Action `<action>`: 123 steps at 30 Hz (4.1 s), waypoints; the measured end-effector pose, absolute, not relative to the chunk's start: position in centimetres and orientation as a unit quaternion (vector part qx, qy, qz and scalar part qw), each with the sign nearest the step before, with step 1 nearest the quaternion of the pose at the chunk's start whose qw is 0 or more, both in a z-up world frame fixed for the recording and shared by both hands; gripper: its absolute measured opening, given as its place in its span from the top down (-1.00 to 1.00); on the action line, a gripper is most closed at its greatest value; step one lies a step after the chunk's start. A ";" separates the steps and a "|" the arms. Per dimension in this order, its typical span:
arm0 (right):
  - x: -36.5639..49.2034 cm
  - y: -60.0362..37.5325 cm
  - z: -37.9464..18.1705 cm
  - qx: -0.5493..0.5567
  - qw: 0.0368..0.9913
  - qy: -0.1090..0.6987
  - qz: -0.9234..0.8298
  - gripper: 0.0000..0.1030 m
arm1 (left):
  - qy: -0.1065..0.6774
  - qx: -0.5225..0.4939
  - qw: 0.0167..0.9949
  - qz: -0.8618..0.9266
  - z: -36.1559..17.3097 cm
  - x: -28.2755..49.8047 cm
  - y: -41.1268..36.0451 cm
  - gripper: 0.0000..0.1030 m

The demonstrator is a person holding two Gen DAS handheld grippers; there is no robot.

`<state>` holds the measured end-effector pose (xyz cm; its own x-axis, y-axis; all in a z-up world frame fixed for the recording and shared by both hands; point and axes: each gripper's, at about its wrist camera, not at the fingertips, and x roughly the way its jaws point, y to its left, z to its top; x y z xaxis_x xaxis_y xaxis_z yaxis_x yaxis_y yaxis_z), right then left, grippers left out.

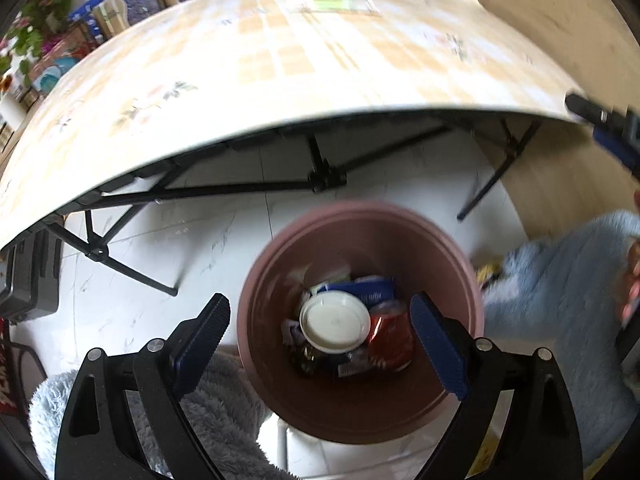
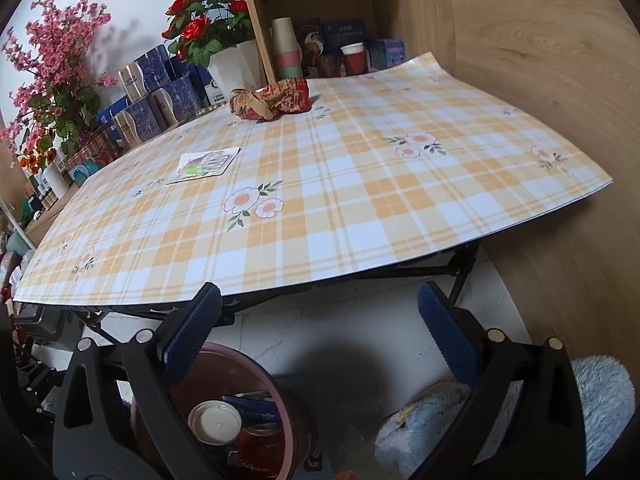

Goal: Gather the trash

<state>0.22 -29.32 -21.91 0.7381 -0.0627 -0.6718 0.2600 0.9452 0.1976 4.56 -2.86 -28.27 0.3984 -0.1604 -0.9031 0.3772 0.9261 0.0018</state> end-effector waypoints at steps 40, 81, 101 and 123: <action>13.2 -37.7 -21.4 0.227 0.924 0.304 -0.048 -0.89 | 0.446 0.118 0.868 -0.181 -24.6 31.8 -16.9 -0.54; 42.3 -25.5 -22.0 -0.220 0.876 0.427 -0.054 -0.60 | 0.369 -0.060 0.912 -0.168 -17.9 22.7 1.0 -0.31; 16.8 -35.2 -13.2 0.070 0.955 0.287 0.013 -0.33 | 0.351 -0.054 0.912 -0.205 -17.1 15.7 0.5 -0.31; -0.5 -24.1 -15.1 0.125 0.923 0.330 0.155 -0.33 | 0.332 -0.044 0.919 -0.209 -14.7 3.8 2.5 -0.32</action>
